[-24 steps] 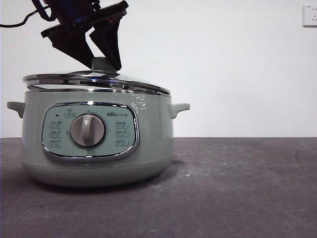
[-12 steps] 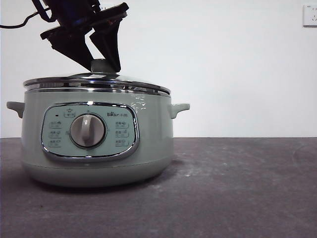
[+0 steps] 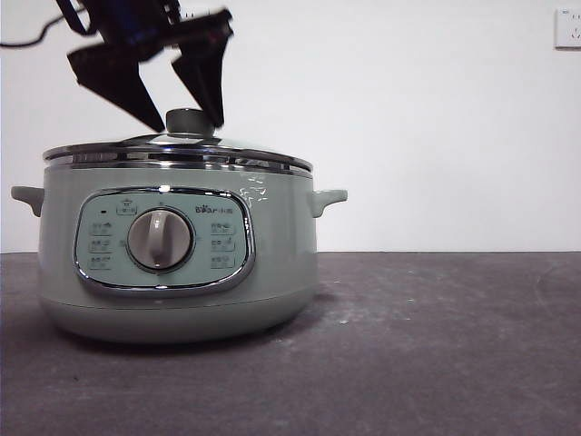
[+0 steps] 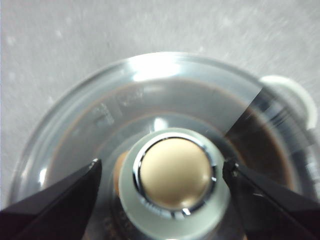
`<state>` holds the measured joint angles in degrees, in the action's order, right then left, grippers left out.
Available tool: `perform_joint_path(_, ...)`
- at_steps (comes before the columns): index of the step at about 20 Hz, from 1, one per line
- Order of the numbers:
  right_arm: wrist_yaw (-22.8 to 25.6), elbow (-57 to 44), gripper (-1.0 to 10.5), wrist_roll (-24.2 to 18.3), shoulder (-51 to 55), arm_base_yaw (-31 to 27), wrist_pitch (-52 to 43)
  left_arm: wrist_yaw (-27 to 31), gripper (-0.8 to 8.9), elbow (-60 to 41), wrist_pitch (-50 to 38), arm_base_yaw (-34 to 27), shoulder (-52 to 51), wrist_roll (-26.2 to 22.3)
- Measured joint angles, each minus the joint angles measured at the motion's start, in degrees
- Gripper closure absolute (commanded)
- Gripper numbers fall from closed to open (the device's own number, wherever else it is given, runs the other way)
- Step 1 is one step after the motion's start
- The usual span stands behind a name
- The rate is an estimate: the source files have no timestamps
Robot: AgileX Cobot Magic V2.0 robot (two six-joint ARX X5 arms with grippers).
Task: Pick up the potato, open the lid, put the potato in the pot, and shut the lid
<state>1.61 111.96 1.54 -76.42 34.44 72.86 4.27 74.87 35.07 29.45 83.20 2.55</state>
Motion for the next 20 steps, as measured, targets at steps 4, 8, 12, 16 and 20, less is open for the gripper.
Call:
perform_joint_path(4, -0.1, -0.2, 6.2, 0.2, 0.0, 0.1, -0.1, -0.7, 4.07, 0.0, 1.3, 0.2, -10.1, 0.0)
perform_joint_path(8, -0.1, -5.6, 8.6, 0.2, 2.0, 0.1, -2.9, -3.3, 7.33, 0.0, 5.2, 0.8, -20.5, 0.0)
perform_joint_path(12, 0.1, -20.6, 9.6, 0.2, 10.8, 0.1, -14.9, -3.1, 8.21, 0.0, 7.1, 0.8, -28.0, 0.0)
perform_joint_path(16, 0.1, -38.6, 9.6, 0.5, 21.0, 0.1, -28.6, -1.5, 8.21, -1.9, 7.0, 0.8, -31.9, -0.6)
perform_joint_path(20, 3.0, -56.3, 9.6, 1.1, 30.0, 0.1, -41.4, -0.6, 8.21, -14.6, -0.5, 0.8, -39.4, -1.0)
